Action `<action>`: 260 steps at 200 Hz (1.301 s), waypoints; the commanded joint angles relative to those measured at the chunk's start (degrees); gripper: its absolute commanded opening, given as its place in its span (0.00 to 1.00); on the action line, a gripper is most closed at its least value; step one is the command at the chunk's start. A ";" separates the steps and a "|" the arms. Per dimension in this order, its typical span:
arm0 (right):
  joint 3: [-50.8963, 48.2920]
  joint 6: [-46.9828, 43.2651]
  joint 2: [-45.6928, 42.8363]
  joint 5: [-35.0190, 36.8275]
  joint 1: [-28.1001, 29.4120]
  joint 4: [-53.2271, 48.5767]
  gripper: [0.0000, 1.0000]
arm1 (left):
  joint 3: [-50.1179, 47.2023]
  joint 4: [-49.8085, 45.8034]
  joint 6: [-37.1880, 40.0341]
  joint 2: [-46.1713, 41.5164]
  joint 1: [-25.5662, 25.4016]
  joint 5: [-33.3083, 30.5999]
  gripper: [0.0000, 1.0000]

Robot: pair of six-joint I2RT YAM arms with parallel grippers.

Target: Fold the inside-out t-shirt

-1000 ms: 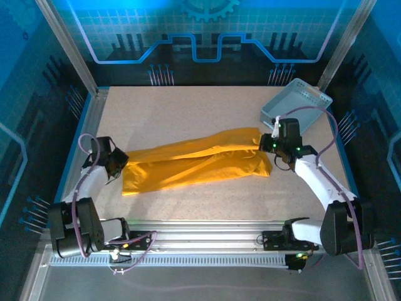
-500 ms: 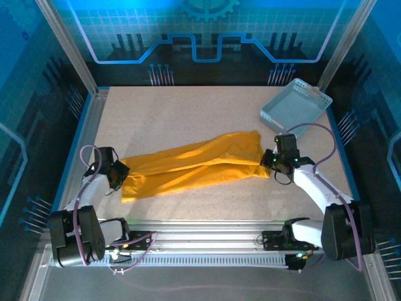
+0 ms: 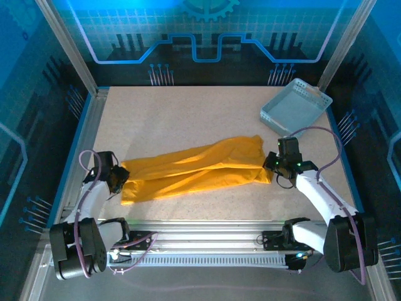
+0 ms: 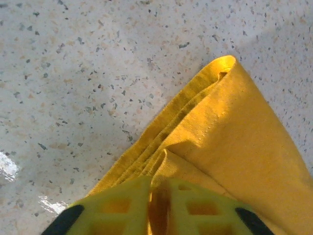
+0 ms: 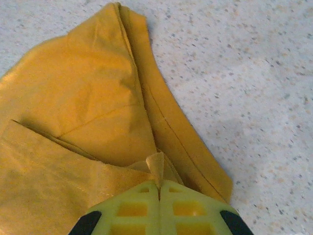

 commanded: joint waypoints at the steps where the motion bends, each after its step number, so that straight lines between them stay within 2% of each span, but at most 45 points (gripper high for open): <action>1: -0.18 4.74 1.18 4.03 0.41 -6.53 0.26 | 0.20 -3.16 -0.98 0.25 0.66 -0.82 0.38; 11: 0.39 4.74 2.51 3.93 0.40 -7.34 0.41 | 0.86 -3.86 -1.23 0.51 0.74 -1.16 0.51; 26: 3.47 2.70 3.73 4.61 0.16 -8.64 0.58 | 2.98 -5.56 -1.16 -0.42 0.94 -2.13 0.59; 53: 13.90 -5.07 7.28 6.05 0.16 -11.44 0.83 | 8.08 -7.73 -0.48 -4.28 0.84 -2.44 0.61; 64: 18.89 -7.83 11.63 6.98 0.43 -13.00 0.91 | 10.39 -8.52 0.02 -4.38 0.63 -1.93 0.61; 75: 21.76 -9.21 16.04 6.97 0.45 -13.77 0.94 | 12.20 -8.85 0.72 -3.69 -0.24 -0.89 0.62; 124: 28.27 -10.25 32.02 2.82 1.83 -12.54 1.00 | 12.11 -4.03 2.13 2.98 -8.56 3.02 0.64; 155: 28.56 -9.89 36.64 3.74 3.93 -12.47 1.00 | 10.25 -1.40 2.00 8.16 -9.33 4.95 0.64; 182: 28.48 -7.20 40.29 2.62 4.25 -13.72 1.00 | 8.94 -1.38 1.93 10.32 -9.31 2.88 0.64; 203: 30.16 -5.42 41.43 4.91 5.57 -17.34 0.98 | 8.04 -1.75 1.80 11.00 -9.25 0.26 0.64; 238: 32.57 -2.61 45.01 2.78 7.90 -20.24 0.85 | 6.04 -0.48 0.03 11.20 -8.75 -0.39 0.64; 249: 34.34 -1.74 46.12 4.34 9.09 -22.55 0.84 | 5.50 -0.11 -0.57 10.73 -8.66 -0.62 0.64; 260: 34.63 -1.06 46.29 4.32 9.83 -22.55 0.78 | 5.10 0.17 -0.81 10.36 -8.49 -0.67 0.64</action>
